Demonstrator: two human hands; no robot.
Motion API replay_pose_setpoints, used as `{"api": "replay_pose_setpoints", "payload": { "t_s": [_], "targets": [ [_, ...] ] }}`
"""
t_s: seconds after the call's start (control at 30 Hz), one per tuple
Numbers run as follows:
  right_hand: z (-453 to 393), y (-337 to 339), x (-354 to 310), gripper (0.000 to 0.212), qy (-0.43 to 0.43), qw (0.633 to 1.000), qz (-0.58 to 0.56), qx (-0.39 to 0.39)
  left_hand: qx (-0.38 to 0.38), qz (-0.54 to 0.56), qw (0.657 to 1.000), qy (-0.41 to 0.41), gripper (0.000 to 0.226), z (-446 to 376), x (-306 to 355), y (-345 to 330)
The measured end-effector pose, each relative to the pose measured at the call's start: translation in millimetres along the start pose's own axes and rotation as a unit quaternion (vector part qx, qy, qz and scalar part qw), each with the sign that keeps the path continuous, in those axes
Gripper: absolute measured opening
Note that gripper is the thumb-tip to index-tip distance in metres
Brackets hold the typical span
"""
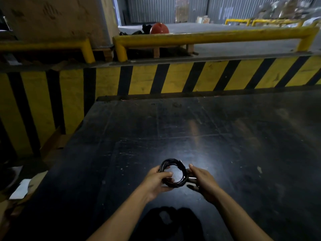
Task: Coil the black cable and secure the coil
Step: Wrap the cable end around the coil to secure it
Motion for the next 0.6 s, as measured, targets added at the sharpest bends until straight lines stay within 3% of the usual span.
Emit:
{"api": "replay_pose_setpoints", "payload": {
  "t_s": [0.07, 0.17, 0.33, 0.6],
  "targets": [
    [-12.3, 29.0, 2.5, 0.022, 0.049, 0.988, 0.122, 0.079, 0.027, -0.034, 0.999, -0.004, 0.022, -1.6, -1.7, 10.5],
    [-27.0, 66.4, 11.5, 0.03, 0.072, 0.934, 0.31, 0.166, 0.078, -0.094, 0.992, -0.029, 0.029, -1.0, 2.2, 29.2],
    [-45.4, 83.0, 55.5, 0.043, 0.019, 0.907, 0.389, 0.162, 0.101, -0.1, 0.988, -0.054, 0.052, 3.1, 4.6, 47.2],
    [-52.1, 52.8, 56.7, 0.026, 0.074, 0.836, 0.533, 0.109, 0.065, -0.055, 0.994, -0.061, 0.058, 11.4, 13.1, 49.6]
  ]
}}
Point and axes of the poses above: each hand's wrist, its own z-axis away from the middle knuckle, its own y-axis out of the back of the hand, x = y × z, the point moved 9 cm from there along -z, towards the middle knuckle, and after that the axes turned 1 degree about x, right-handed, at the moved point
